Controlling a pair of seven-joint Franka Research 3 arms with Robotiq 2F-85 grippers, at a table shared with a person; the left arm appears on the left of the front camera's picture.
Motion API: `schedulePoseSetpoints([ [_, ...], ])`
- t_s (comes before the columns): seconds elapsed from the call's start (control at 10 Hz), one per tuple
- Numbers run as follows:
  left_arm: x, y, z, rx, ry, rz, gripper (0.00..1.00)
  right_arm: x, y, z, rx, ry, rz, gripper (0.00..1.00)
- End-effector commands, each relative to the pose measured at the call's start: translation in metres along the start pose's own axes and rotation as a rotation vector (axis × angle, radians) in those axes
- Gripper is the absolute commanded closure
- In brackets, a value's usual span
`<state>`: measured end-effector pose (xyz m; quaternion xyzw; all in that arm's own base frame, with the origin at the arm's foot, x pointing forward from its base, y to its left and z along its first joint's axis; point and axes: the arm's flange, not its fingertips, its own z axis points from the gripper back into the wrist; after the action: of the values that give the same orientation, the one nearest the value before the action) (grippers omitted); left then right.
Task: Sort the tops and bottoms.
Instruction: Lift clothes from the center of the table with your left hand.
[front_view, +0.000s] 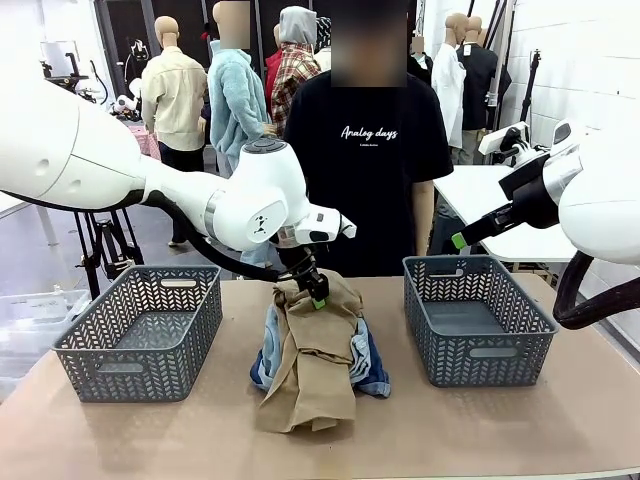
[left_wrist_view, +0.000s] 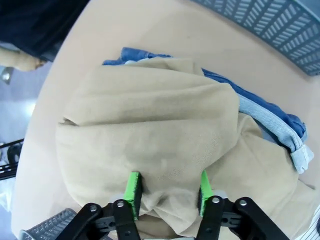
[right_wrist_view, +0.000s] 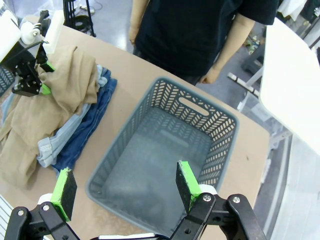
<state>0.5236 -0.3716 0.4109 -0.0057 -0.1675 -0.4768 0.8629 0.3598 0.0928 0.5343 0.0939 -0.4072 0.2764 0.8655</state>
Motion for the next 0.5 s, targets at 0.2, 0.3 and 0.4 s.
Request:
schedulePoseSetpoints([
  [0.2,0.0015,0.0024,0.0028,-0.013,0.006,0.004,1.00,-0.0011,-0.0016,-0.0015,0.011,0.000,0.003,0.00],
  [0.3,0.0011,0.0030,0.0041,-0.012,-0.002,0.014,1.00,-0.0011,-0.0016,-0.0015,0.011,0.000,0.003,0.00],
  [0.4,0.0008,0.0028,0.0050,-0.011,-0.004,0.020,1.00,-0.0011,-0.0016,-0.0015,0.011,0.000,0.003,0.00],
])
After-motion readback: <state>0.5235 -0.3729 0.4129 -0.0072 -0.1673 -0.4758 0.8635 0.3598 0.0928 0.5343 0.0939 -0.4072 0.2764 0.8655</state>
